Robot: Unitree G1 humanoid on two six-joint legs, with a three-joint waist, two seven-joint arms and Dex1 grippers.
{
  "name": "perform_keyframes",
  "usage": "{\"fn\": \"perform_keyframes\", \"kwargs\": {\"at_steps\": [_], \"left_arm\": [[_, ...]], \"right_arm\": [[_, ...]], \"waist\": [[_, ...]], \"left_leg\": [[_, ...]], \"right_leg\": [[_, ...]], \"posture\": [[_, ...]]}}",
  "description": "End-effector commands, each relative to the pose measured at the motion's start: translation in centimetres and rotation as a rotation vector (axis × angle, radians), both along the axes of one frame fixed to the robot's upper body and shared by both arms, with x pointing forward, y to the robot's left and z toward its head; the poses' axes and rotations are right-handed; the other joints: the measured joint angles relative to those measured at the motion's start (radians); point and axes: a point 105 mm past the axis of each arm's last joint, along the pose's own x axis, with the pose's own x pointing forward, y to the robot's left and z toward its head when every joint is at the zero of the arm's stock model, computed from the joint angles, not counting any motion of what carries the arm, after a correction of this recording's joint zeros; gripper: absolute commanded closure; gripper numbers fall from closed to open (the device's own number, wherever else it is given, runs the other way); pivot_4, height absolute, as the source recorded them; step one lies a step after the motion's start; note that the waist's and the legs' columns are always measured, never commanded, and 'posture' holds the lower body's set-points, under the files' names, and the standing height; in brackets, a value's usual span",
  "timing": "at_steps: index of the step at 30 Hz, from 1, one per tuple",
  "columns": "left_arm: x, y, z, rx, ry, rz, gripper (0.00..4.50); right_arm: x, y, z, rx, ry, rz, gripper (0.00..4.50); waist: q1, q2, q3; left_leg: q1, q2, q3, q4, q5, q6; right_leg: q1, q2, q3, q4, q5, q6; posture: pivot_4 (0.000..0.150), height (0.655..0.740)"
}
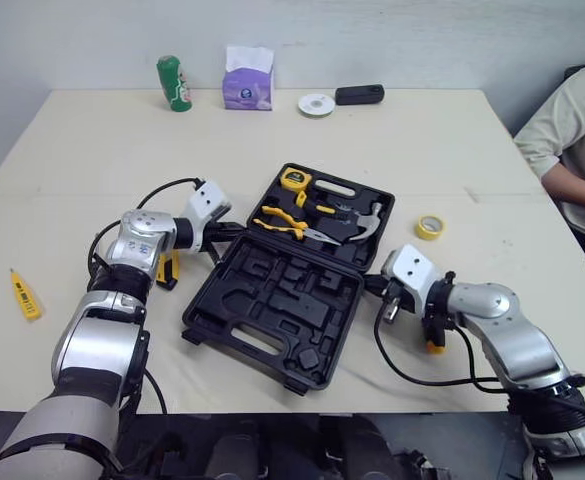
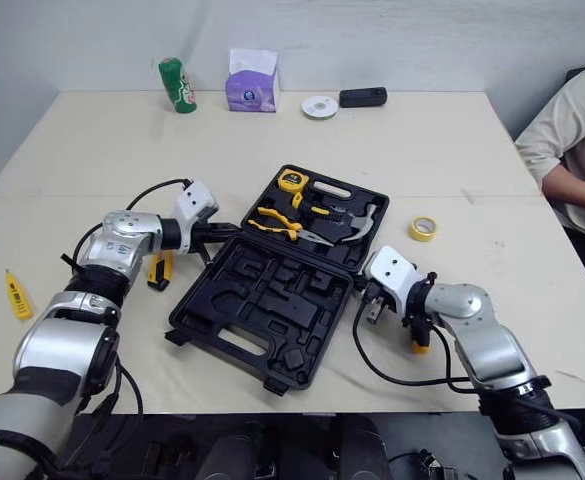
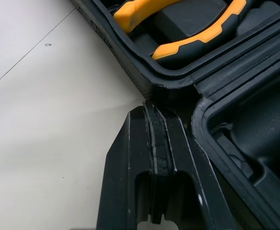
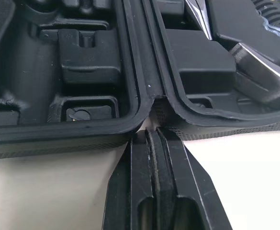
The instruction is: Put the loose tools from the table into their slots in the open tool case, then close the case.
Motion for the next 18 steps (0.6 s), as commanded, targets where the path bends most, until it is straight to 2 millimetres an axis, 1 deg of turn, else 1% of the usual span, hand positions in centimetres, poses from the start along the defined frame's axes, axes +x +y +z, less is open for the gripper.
{"fn": "perform_keyframes", "kwargs": {"at_steps": [1,4,8,11,16,18], "left_arm": [[-1.4,-1.5,-0.4,0.000,0.036,-0.133,4.50],[-2.4,-1.4,-0.9,0.011,0.063,-0.178,4.50],[-4.3,-1.1,-1.8,0.015,0.109,-0.237,4.50],[-5.6,-1.0,-2.2,0.009,0.121,-0.244,4.50],[-8.0,-0.9,-2.6,-0.017,0.132,-0.239,4.50],[-8.6,-0.6,-2.6,-0.025,0.132,-0.217,4.50]], "right_arm": [[0.1,1.6,1.4,0.007,-0.062,0.069,4.41],[-0.1,2.0,1.5,0.013,-0.063,0.094,4.41],[-0.5,2.9,1.3,0.012,-0.054,0.134,4.41],[-0.6,3.5,1.2,-0.009,-0.058,0.164,4.41],[-0.7,4.5,1.5,-0.022,-0.067,0.216,4.41],[-0.7,4.6,1.3,-0.044,-0.067,0.232,4.41]], "waist": [[-0.001,0.000,0.000],[-0.003,0.000,0.000],[-0.008,0.000,0.000],[-0.014,0.000,0.000],[-0.025,0.000,0.000],[-0.024,0.000,0.000]], "left_leg": [[0.000,0.000,0.000,0.000,0.000,0.000],[0.000,0.000,0.000,0.000,0.000,0.000],[0.000,0.001,0.001,0.001,-0.001,-0.001],[0.001,0.001,0.001,0.001,-0.001,-0.001],[0.001,0.001,0.002,0.001,-0.002,-0.001],[0.002,0.002,0.002,0.001,-0.002,-0.001]], "right_leg": [[0.000,0.000,0.000,0.000,0.000,0.000],[0.000,0.000,0.001,0.000,0.000,0.000],[-0.001,0.000,0.002,0.000,0.000,0.000],[-0.001,0.000,0.003,0.001,0.000,0.000],[-0.001,0.000,0.004,0.001,0.000,0.000],[-0.001,0.001,0.005,0.002,0.000,-0.001]], "posture": [[0.150,0.7252],[0.150,0.7252],[0.150,0.7252],[0.150,0.7252],[0.150,0.7252],[0.150,0.7252]]}}
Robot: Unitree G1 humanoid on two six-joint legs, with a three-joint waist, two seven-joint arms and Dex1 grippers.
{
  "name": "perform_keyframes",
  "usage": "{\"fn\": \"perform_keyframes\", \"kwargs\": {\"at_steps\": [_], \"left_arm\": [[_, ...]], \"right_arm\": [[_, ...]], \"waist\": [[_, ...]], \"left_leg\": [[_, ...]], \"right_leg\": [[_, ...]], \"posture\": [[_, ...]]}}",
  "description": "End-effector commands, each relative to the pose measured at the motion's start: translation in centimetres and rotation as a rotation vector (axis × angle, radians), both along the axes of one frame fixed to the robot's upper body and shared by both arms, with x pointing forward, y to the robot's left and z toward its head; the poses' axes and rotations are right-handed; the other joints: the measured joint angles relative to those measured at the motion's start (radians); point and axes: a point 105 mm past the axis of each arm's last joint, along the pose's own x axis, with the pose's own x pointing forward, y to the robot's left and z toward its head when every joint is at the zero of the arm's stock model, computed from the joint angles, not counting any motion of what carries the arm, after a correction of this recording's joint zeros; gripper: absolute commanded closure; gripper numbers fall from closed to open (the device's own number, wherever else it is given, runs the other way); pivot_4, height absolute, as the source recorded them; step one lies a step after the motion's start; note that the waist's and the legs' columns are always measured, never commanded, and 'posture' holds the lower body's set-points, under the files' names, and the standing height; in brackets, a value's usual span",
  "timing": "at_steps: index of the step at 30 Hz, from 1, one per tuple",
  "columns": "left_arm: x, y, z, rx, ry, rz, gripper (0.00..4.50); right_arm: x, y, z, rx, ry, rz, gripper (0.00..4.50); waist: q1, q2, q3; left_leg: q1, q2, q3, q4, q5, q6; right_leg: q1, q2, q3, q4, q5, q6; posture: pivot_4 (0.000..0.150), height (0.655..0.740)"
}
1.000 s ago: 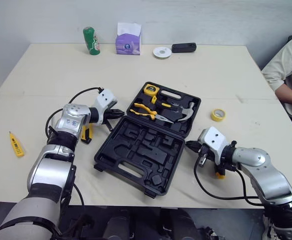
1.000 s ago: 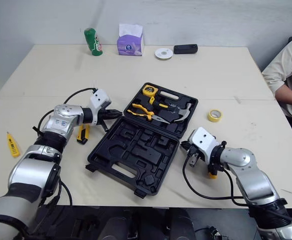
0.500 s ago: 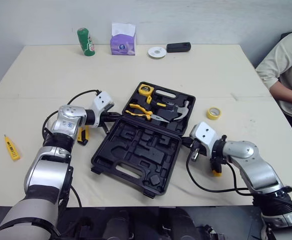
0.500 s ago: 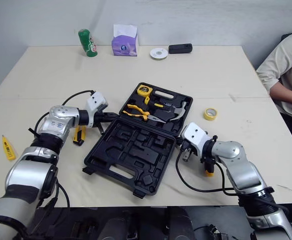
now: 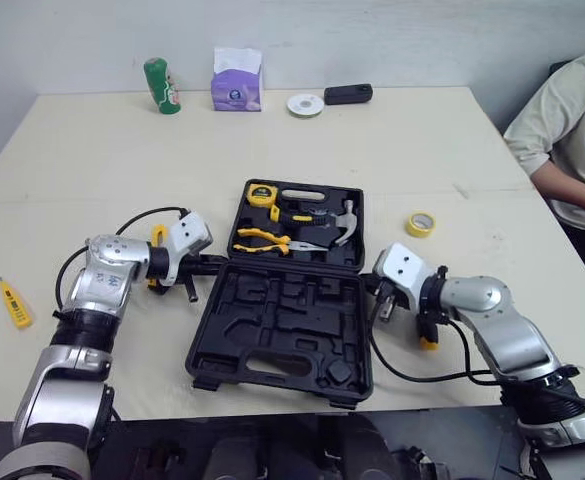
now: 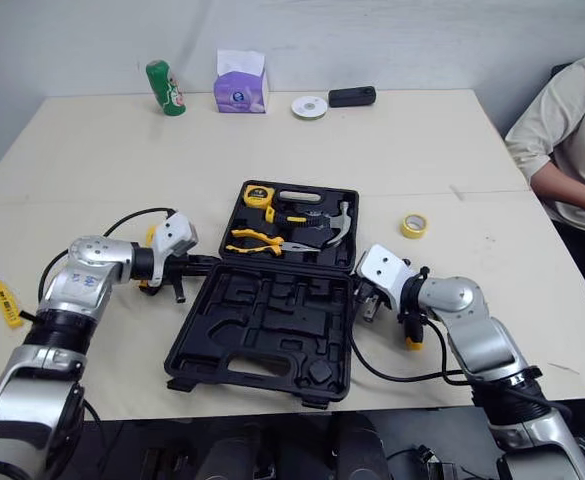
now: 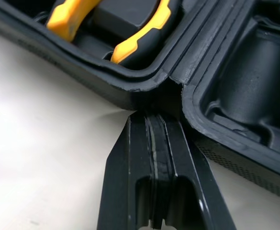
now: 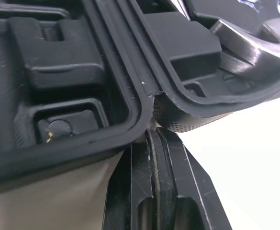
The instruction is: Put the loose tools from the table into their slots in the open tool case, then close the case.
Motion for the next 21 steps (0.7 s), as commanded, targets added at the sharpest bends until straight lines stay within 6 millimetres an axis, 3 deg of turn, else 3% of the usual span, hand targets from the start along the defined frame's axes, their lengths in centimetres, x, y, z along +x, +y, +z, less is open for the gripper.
{"fn": "perform_keyframes", "kwargs": {"at_steps": [1,12,16,21], "left_arm": [[-1.7,-2.2,-0.4,-0.041,0.025,-0.077,4.50],[-1.2,0.3,0.2,-0.107,-0.041,0.137,4.50],[-2.8,1.3,0.7,-0.161,-0.040,0.166,4.50],[-4.9,3.0,1.6,-0.246,-0.056,0.264,4.50]], "right_arm": [[-1.0,3.3,1.3,0.008,-0.068,0.170,4.41],[0.4,1.2,0.9,-0.104,-0.120,0.143,4.41],[0.5,0.5,1.7,-0.096,-0.125,0.126,4.41],[0.5,-2.0,2.7,-0.156,-0.150,0.088,4.41]], "waist": [[0.001,0.000,0.000],[0.001,0.000,0.000],[-0.001,0.000,0.000],[0.005,0.000,0.000]], "left_leg": [[0.000,0.000,0.000,0.000,0.000,0.000],[0.002,0.001,0.001,0.001,-0.001,-0.001],[0.001,0.002,0.001,0.002,-0.001,-0.002],[-0.003,0.002,0.003,0.002,-0.002,-0.002]], "right_leg": [[0.000,0.000,0.000,0.000,0.000,0.000],[0.000,0.000,0.002,0.002,0.000,-0.001],[-0.001,0.000,0.002,0.004,-0.001,-0.001],[-0.007,0.000,0.004,0.006,-0.001,-0.003]], "posture": [[0.150,0.7252],[0.150,0.7252],[0.150,0.7252],[0.150,0.7252]]}}
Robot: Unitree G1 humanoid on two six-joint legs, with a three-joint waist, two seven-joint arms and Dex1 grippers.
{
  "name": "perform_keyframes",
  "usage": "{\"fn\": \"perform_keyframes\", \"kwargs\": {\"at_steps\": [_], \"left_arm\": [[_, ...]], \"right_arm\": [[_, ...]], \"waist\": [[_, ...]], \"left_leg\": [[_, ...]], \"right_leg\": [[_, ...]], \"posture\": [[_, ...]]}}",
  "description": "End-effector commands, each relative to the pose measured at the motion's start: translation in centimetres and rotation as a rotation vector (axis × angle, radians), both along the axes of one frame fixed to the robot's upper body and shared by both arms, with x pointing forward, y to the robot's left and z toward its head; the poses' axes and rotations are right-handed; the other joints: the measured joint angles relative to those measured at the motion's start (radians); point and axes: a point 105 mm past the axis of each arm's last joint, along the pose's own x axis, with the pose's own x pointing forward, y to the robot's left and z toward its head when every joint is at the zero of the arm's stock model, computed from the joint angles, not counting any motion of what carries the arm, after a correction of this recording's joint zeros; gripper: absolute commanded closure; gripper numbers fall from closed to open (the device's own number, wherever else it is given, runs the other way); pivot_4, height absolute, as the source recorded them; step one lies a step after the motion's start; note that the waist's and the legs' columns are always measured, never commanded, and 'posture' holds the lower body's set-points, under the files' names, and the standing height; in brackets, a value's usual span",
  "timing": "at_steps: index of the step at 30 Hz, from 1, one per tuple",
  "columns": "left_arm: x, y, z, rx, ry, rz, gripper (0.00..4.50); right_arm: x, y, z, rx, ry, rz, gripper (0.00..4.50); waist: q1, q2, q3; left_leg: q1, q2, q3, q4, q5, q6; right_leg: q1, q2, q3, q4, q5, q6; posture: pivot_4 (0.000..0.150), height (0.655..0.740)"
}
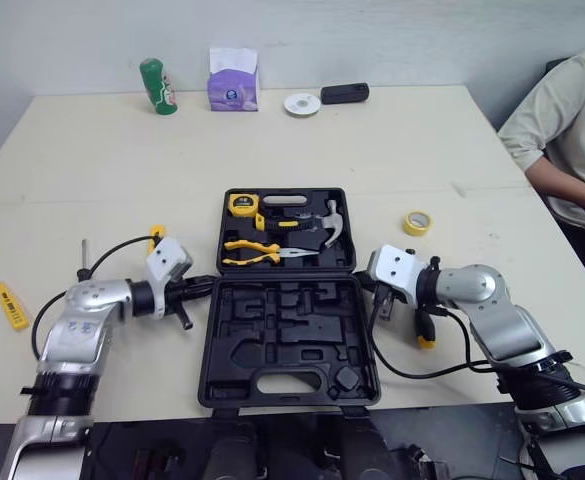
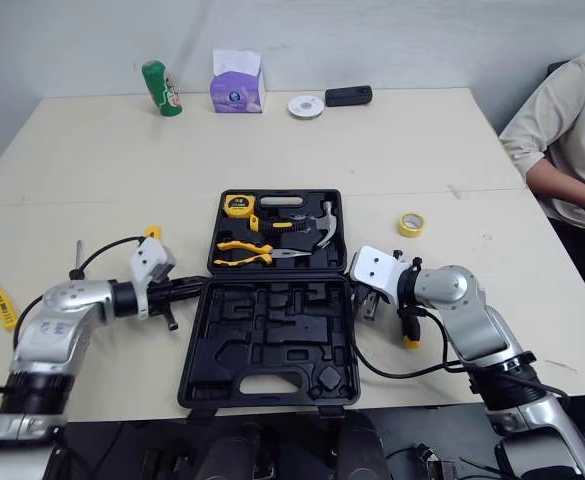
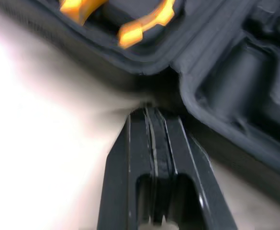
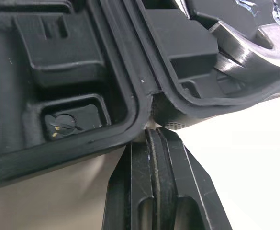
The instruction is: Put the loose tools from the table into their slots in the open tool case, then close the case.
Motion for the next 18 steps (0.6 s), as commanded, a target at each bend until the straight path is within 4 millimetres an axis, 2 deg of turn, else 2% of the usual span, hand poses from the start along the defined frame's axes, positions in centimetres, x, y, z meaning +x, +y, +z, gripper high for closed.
{"fn": "perform_keyframes", "kwargs": {"at_steps": [1,4,7,10,11,14,15,17,18], "left_arm": [[-1.1,1.0,2.3,-0.080,-0.073,0.074,4.50],[-3.4,2.5,2.6,-0.118,-0.081,0.178,4.50],[-6.2,3.8,4.0,-0.232,-0.072,0.242,4.50],[-9.0,6.3,4.9,-0.287,-0.074,0.368,3.50],[-10.2,8.0,4.5,-0.261,-0.068,0.448,3.11],[-13.1,12.1,3.6,-0.189,-0.053,0.631,1.60],[-13.7,12.9,3.6,-0.185,-0.054,0.668,1.19],[-15.5,16.1,3.7,-0.177,-0.067,0.810,0.34],[-16.0,17.1,3.7,-0.172,-0.071,0.852,0.01]], "right_arm": [[-0.3,-1.5,2.2,-0.006,-0.066,-0.005,4.41],[-1.3,-2.9,3.4,0.057,-0.020,-0.031,4.41],[-2.3,-4.7,4.5,0.147,0.061,-0.075,4.41],[-3.3,-7.6,5.7,0.206,0.122,-0.136,3.46],[-3.6,-9.1,6.0,0.207,0.133,-0.170,3.03],[-4.2,-13.0,6.4,0.223,0.147,-0.270,1.45],[-4.4,-14.0,6.5,0.233,0.149,-0.298,1.02],[-4.7,-17.3,6.4,0.223,0.147,-0.401,0.07],[-4.9,-18.3,6.3,0.214,0.145,-0.428,0.00]], "waist": [[0.003,0.000,0.000],[0.012,0.000,0.000],[0.014,-0.001,0.000],[0.024,-0.001,0.000],[0.025,-0.001,0.000],[0.027,-0.001,0.000],[0.028,-0.001,0.000],[0.031,-0.001,0.000],[0.033,-0.001,0.000]], "left_leg": [[-0.001,0.000,0.000,0.000,0.000,0.000],[-0.001,0.000,0.000,0.001,-0.001,0.001],[-0.001,0.001,0.000,0.001,-0.003,0.001],[-0.001,0.001,0.000,0.001,-0.004,0.001],[-0.001,0.001,-0.001,0.001,-0.004,0.002],[0.000,0.001,-0.001,0.001,-0.008,0.003],[0.000,0.001,0.000,0.001,-0.009,0.006],[0.000,0.001,0.000,0.002,-0.012,0.007],[-0.001,0.001,0.000,0.002,-0.014,0.005]], "right_leg": [[0.000,0.000,0.000,0.000,0.000,0.000],[0.000,-0.001,0.000,-0.001,0.000,0.000],[0.000,-0.001,0.000,-0.003,0.000,0.000],[0.000,-0.001,0.001,-0.006,0.000,0.000],[0.000,-0.001,0.001,-0.006,0.000,0.000],[0.000,-0.001,0.001,-0.008,0.000,-0.001],[0.000,0.000,0.000,-0.008,0.000,-0.001],[0.001,0.000,0.000,-0.009,0.000,-0.001],[0.001,0.000,0.000,-0.010,0.000,-0.001]], "posture": [[0.150,0.7252],[0.150,0.7252],[0.150,0.7252],[0.150,0.7252],[0.150,0.7252],[0.150,0.7252],[0.150,0.7252],[0.150,0.7252],[0.150,0.7252]]}}
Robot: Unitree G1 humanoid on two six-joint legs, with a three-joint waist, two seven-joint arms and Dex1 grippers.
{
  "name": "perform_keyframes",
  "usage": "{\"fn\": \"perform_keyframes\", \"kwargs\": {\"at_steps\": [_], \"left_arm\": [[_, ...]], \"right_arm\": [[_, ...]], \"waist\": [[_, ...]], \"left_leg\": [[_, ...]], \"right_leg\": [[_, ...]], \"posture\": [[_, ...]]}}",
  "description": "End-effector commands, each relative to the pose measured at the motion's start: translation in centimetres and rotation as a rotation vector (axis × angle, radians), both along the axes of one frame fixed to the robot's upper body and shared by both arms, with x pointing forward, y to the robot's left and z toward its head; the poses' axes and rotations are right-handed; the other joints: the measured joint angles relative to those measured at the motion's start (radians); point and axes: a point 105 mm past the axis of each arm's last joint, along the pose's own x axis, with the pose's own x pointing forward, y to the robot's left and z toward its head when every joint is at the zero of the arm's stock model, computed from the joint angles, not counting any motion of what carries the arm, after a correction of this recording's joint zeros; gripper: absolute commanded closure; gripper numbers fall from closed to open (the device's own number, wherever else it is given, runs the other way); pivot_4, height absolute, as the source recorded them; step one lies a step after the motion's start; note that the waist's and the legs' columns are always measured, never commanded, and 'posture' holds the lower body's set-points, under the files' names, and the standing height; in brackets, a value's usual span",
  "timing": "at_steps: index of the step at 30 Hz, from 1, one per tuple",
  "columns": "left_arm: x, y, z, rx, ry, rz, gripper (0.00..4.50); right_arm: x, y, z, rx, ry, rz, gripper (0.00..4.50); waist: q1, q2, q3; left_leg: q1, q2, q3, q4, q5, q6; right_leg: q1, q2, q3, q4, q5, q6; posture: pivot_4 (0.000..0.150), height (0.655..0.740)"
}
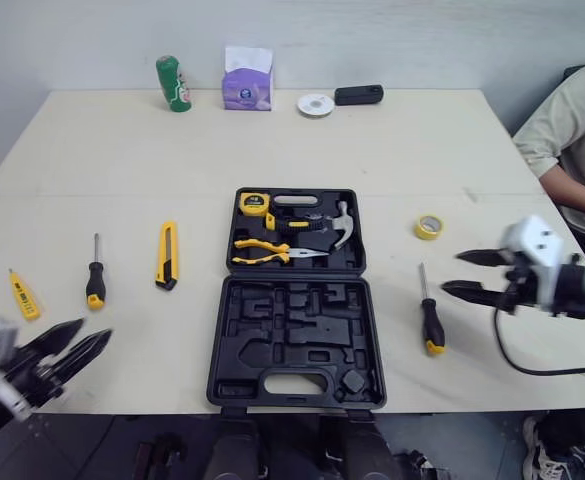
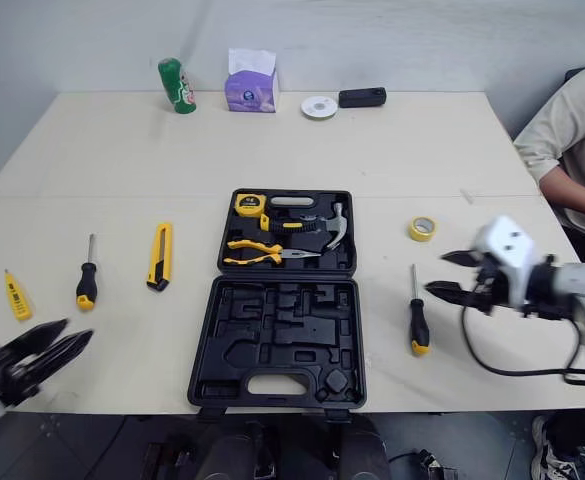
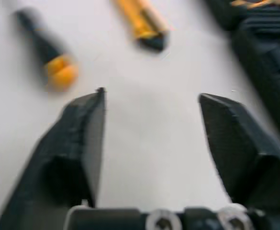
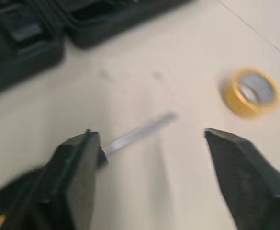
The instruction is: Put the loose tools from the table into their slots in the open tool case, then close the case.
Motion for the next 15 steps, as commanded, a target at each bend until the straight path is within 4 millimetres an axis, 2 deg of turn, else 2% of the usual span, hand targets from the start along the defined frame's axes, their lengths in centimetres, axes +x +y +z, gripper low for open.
{"fn": "perform_keyframes", "kwargs": {"at_steps": [1,5,8,11,15], "left_arm": [[-2.5,4.5,1.2,0.063,-0.032,0.192,0.01],[-4.4,8.5,0.8,0.164,0.018,0.355,0.01],[-4.7,10.3,0.7,0.201,0.040,0.417,0.01],[-4.1,9.9,0.7,0.198,0.035,0.383,0.01],[-2.3,8.1,1.0,0.167,-0.020,0.331,0.01]], "right_arm": [[-0.7,-4.5,1.2,-0.045,-0.031,-0.116,0.00],[-1.4,-8.1,1.3,-0.105,-0.019,-0.207,0.00],[-1.6,-9.8,1.3,-0.159,-0.025,-0.240,0.00],[-1.4,-10.3,1.1,-0.179,-0.032,-0.238,0.00],[-0.3,-8.6,1.4,-0.114,-0.067,-0.184,0.00]], "waist": [[0.001,0.000,0.000],[-0.004,0.001,0.000],[-0.007,0.001,0.000],[-0.010,0.001,0.000],[-0.012,0.002,0.001]], "left_leg": [[0.000,0.000,0.000,0.000,0.000,0.000],[0.000,0.000,0.001,0.000,-0.001,-0.001],[0.000,0.001,0.001,0.000,-0.002,-0.002],[0.000,0.002,0.001,0.000,-0.002,-0.002],[0.000,0.003,0.002,0.000,-0.003,-0.003]], "right_leg": [[0.000,0.000,0.000,0.000,0.000,0.000],[-0.001,0.000,0.000,0.000,-0.001,-0.001],[-0.002,0.001,0.000,0.000,-0.001,-0.002],[-0.002,0.001,0.000,0.000,-0.001,-0.002],[-0.003,0.001,0.001,0.000,-0.001,-0.002]], "posture": [[0.150,0.7252],[0.150,0.7252],[0.150,0.7252],[0.150,0.7252],[0.150,0.7252]]}}
